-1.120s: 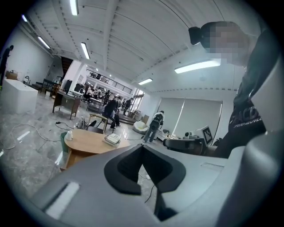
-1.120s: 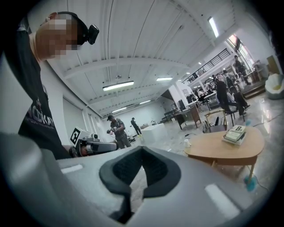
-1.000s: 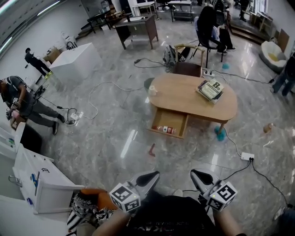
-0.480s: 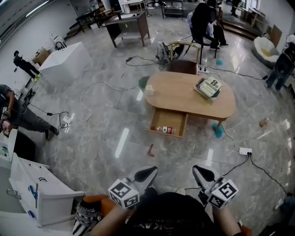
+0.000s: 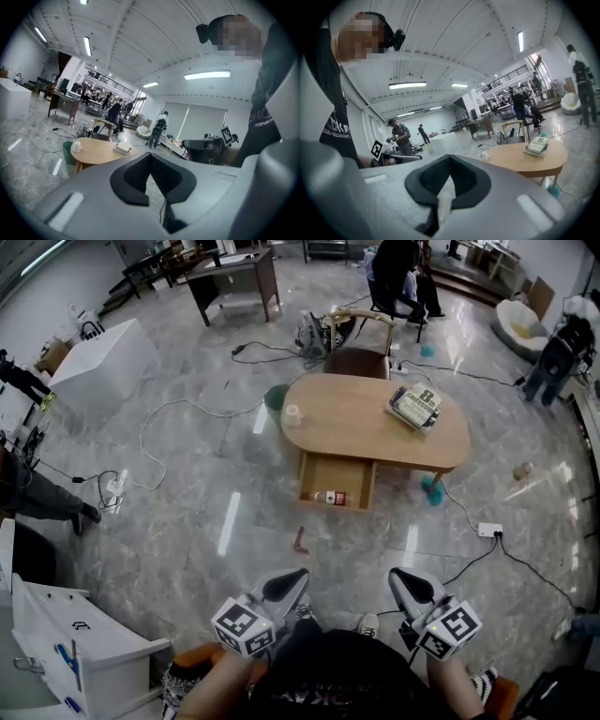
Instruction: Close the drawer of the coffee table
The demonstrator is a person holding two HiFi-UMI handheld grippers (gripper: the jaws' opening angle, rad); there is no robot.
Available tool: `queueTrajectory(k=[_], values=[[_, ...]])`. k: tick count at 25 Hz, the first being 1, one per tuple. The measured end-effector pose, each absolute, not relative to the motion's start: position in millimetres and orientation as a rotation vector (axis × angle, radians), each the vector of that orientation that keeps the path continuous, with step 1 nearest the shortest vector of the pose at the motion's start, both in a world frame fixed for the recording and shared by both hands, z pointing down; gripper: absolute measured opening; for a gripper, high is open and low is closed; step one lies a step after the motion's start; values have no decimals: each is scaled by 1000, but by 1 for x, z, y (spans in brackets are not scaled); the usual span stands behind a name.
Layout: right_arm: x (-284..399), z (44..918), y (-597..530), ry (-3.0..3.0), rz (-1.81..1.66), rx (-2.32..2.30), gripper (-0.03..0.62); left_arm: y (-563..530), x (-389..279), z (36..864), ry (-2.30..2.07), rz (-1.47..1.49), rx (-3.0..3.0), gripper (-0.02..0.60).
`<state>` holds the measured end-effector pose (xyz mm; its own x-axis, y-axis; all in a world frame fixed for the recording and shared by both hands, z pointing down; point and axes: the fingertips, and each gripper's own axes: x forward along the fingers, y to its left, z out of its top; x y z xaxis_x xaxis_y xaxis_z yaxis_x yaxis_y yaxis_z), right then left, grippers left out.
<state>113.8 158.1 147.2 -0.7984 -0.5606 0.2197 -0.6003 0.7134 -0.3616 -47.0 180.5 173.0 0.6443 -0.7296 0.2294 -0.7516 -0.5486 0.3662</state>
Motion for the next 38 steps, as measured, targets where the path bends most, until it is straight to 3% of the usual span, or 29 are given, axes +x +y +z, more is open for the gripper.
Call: queueTrajectory(k=[21,38], values=[[35,166,134,-2694,635,1235,2,143,-146,195,-965,127,2510,0],[7,164,102,-2663,549,1180,2,123,-202,196,-1129,49,2455,0]])
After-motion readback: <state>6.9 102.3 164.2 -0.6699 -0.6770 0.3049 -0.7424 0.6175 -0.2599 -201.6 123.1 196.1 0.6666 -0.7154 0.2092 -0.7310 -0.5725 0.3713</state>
